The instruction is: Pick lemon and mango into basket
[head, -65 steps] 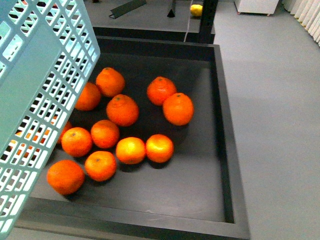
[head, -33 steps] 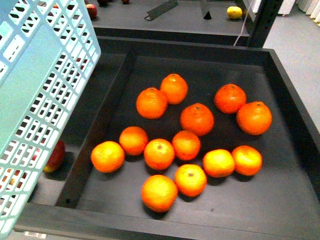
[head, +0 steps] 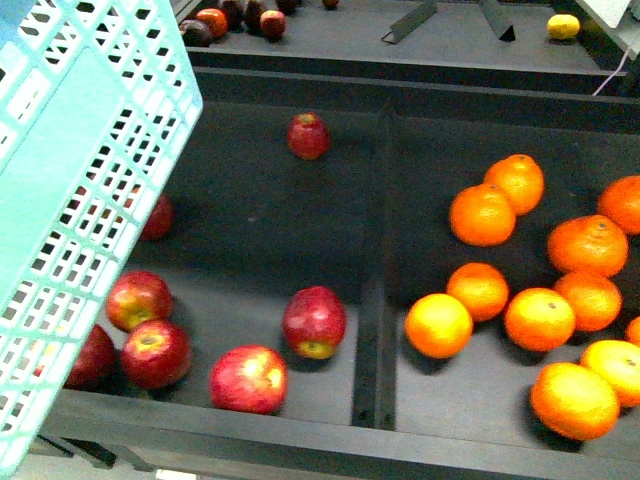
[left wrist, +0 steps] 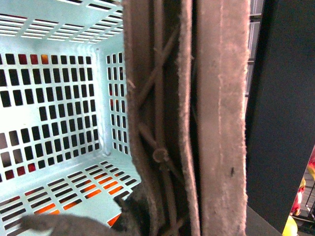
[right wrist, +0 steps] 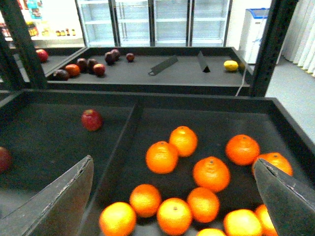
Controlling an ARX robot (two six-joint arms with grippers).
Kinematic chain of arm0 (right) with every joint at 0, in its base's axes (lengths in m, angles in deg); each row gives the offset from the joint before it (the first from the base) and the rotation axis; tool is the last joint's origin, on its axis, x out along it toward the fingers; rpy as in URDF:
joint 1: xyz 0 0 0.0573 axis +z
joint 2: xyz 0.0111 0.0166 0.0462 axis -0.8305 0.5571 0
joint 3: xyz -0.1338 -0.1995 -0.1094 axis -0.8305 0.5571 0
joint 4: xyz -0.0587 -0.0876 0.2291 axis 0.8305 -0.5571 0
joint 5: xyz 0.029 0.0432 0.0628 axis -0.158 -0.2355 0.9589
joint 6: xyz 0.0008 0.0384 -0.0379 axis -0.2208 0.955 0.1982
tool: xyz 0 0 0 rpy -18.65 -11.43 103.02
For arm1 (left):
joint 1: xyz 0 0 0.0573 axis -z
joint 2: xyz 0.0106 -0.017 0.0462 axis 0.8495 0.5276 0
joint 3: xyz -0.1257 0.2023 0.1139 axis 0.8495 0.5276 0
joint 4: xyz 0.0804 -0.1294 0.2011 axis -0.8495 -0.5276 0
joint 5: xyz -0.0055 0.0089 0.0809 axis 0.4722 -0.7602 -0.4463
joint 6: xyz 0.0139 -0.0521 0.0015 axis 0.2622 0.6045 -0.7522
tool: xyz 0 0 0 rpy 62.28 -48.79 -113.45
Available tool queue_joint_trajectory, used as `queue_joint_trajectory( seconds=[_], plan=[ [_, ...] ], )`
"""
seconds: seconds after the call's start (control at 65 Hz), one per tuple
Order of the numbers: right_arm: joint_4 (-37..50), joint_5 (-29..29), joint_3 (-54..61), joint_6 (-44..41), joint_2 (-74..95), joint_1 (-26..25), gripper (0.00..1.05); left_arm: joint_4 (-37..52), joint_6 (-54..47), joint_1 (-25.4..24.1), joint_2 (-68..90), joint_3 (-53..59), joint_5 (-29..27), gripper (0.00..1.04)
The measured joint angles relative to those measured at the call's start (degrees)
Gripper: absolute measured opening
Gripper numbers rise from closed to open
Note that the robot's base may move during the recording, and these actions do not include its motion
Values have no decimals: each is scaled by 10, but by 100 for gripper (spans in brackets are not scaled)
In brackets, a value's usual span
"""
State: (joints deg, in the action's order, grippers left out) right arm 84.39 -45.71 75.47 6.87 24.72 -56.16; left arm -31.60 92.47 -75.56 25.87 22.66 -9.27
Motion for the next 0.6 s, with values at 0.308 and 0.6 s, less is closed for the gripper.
queue_joint_trajectory(
  seconds=[0.308,0.6],
  plan=[
    [0,0,0,0,0,0,96,0,0,0,0,0,0,15],
    [0,0,0,0,0,0,96,0,0,0,0,0,-2,15]
  ],
)
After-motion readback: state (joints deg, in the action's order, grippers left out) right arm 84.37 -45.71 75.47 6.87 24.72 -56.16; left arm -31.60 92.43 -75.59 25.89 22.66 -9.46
